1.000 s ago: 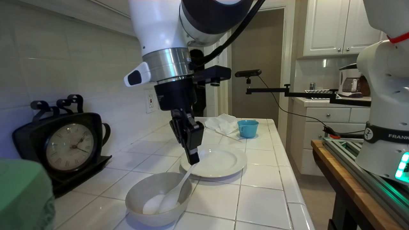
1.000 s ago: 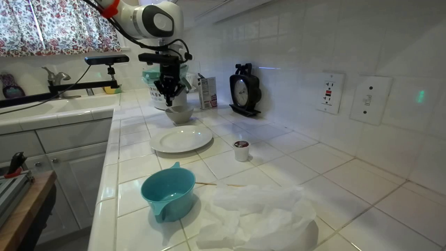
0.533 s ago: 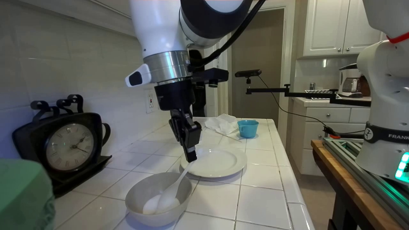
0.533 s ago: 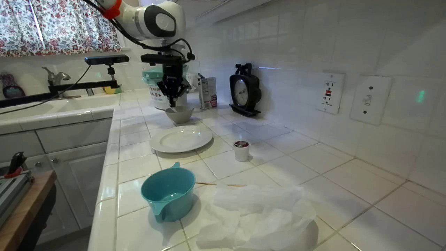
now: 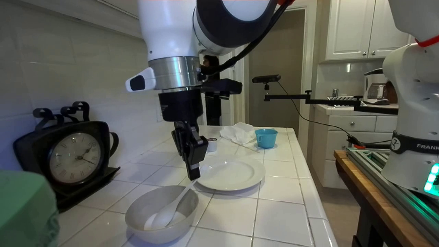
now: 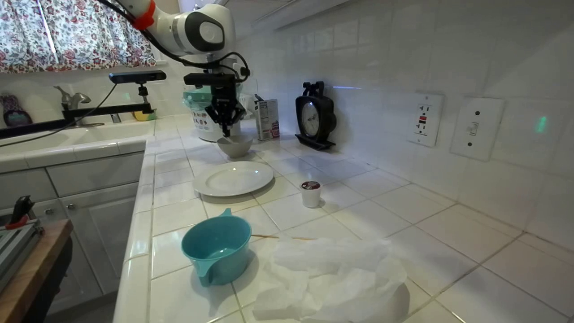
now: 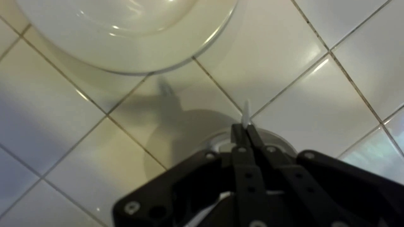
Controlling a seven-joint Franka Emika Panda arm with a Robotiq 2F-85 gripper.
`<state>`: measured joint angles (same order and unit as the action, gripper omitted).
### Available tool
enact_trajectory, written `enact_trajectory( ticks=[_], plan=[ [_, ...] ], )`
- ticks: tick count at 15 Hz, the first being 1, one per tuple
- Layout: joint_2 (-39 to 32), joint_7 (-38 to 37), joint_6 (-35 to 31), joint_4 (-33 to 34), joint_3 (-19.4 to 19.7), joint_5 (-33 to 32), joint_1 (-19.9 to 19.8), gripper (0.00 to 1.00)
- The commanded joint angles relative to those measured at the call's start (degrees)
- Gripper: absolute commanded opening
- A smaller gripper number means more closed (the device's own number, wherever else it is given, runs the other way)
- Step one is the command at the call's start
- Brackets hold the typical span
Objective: Use the white spoon to stir the contents in the grey bowl.
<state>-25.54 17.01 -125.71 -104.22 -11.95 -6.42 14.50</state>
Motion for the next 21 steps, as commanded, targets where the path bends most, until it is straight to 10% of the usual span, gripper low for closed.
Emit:
enact_trajectory(
  ticks=[1, 21],
  plan=[
    [-0.49, -0.27, -0.49, 0.57, -0.98, -0.28, 0.13, 0.01],
    [-0.15, -1.07, 2.17, 0.44, 0.32, -1.53, -0.43, 0.01]
  ],
)
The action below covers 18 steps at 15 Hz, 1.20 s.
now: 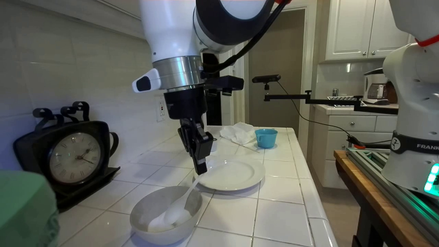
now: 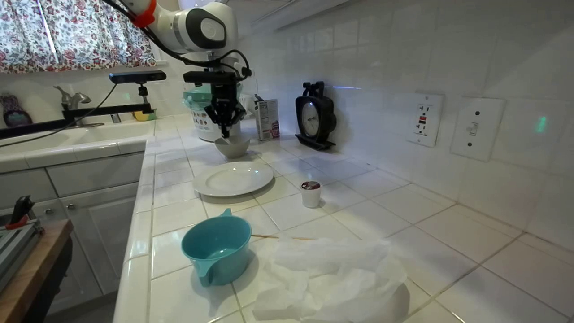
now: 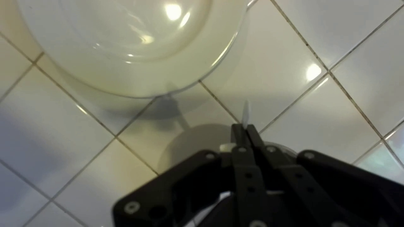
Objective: Use the white spoon to stir the contents in the grey bowl.
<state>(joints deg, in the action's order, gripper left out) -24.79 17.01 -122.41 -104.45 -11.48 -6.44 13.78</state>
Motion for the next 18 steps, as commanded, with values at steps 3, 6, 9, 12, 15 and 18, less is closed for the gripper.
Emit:
enact_trajectory(
  ticks=[3, 6, 9, 12, 15, 18],
  plan=[
    [-1.31, -0.82, -2.91, 0.63, -0.79, -1.08, 0.84, 0.01],
    [-0.74, -0.42, -4.00, -0.18, -1.60, -0.69, 1.29, 0.01],
    [0.38, 0.02, -3.60, -1.21, -2.49, 0.05, 1.22, 0.01],
    [1.46, -0.23, -2.46, -2.34, -2.51, 0.06, 1.01, 0.01],
    [2.39, -0.81, -1.55, -3.50, -1.87, -0.55, 0.60, 0.01],
    [2.06, -1.26, -1.55, -2.98, -0.85, -1.36, 0.40, 0.01]
  ],
)
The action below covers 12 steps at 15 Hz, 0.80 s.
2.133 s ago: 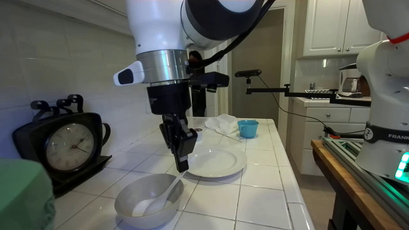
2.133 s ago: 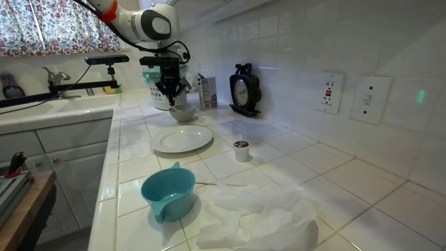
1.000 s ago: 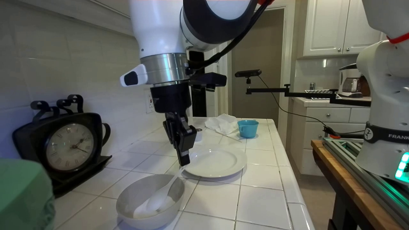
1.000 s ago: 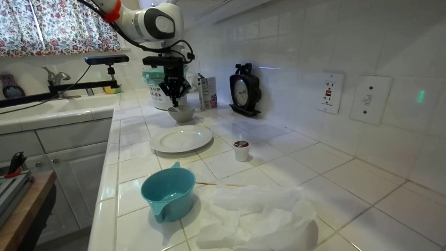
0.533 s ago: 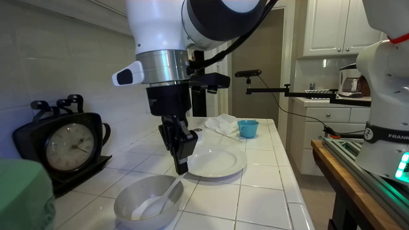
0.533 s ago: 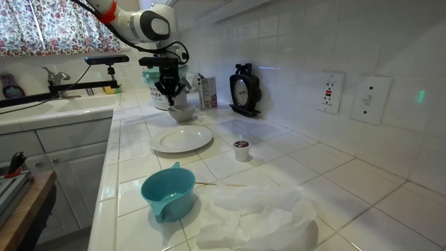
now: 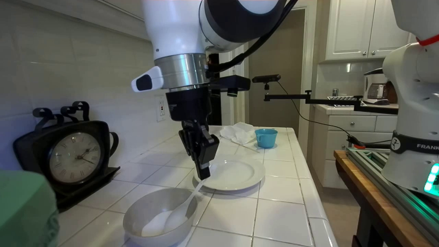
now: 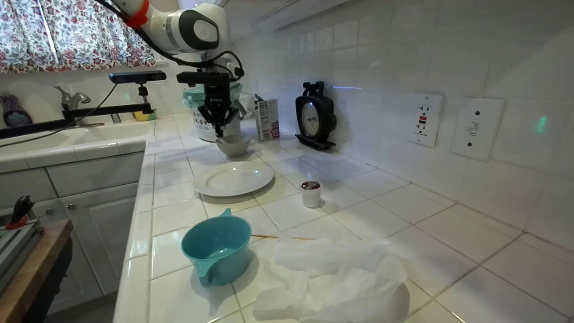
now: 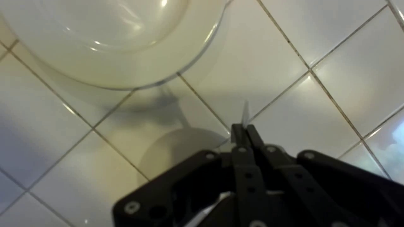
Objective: Use the white spoon to stir the contents in the grey bowl.
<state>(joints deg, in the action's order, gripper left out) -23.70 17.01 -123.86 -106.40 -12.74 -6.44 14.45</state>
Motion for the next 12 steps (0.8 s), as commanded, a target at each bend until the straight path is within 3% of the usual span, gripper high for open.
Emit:
enact_trajectory(
  ticks=[1, 12],
  plan=[
    [0.58, -1.43, -0.53, -0.61, 0.78, -1.78, -0.21, 0.01],
    [-3.20, -1.24, -5.87, 2.51, 0.35, -3.33, 1.66, 0.01]
  ],
)
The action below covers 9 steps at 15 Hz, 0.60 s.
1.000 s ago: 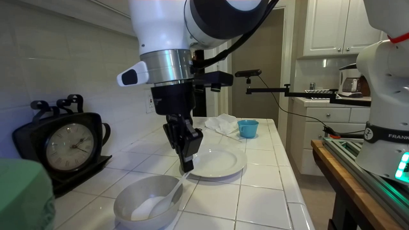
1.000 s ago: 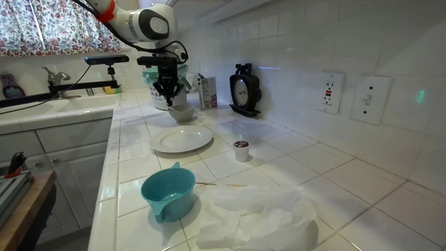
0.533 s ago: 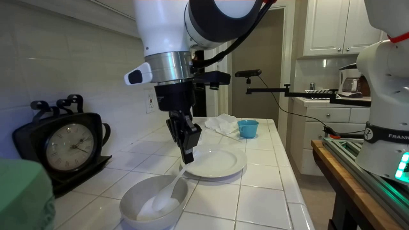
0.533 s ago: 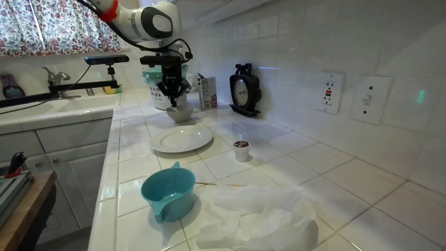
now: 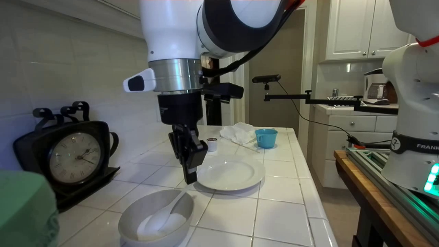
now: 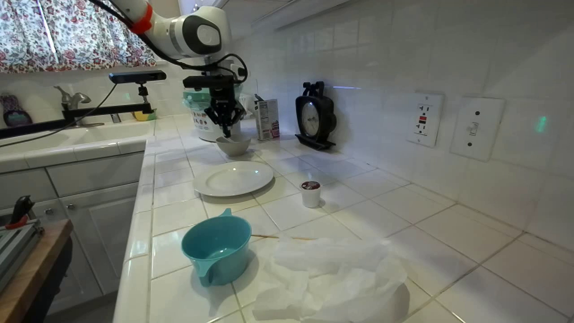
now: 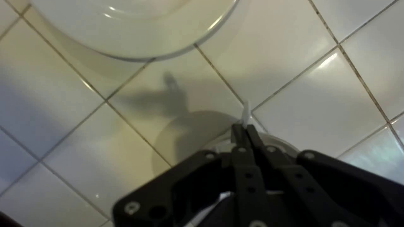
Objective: Use the white spoon to stir the contents in the grey bowl.
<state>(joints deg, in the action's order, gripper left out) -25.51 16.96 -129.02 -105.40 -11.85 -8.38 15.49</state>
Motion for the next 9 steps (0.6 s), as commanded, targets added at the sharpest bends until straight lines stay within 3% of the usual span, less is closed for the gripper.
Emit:
enact_trajectory(
  ticks=[1, 9],
  plan=[
    [-1.23, -0.95, -1.05, 1.31, -0.87, -1.24, 0.85, 0.01],
    [2.18, -0.85, -0.09, -2.87, -2.05, -0.04, 0.45, 0.01]
  ],
)
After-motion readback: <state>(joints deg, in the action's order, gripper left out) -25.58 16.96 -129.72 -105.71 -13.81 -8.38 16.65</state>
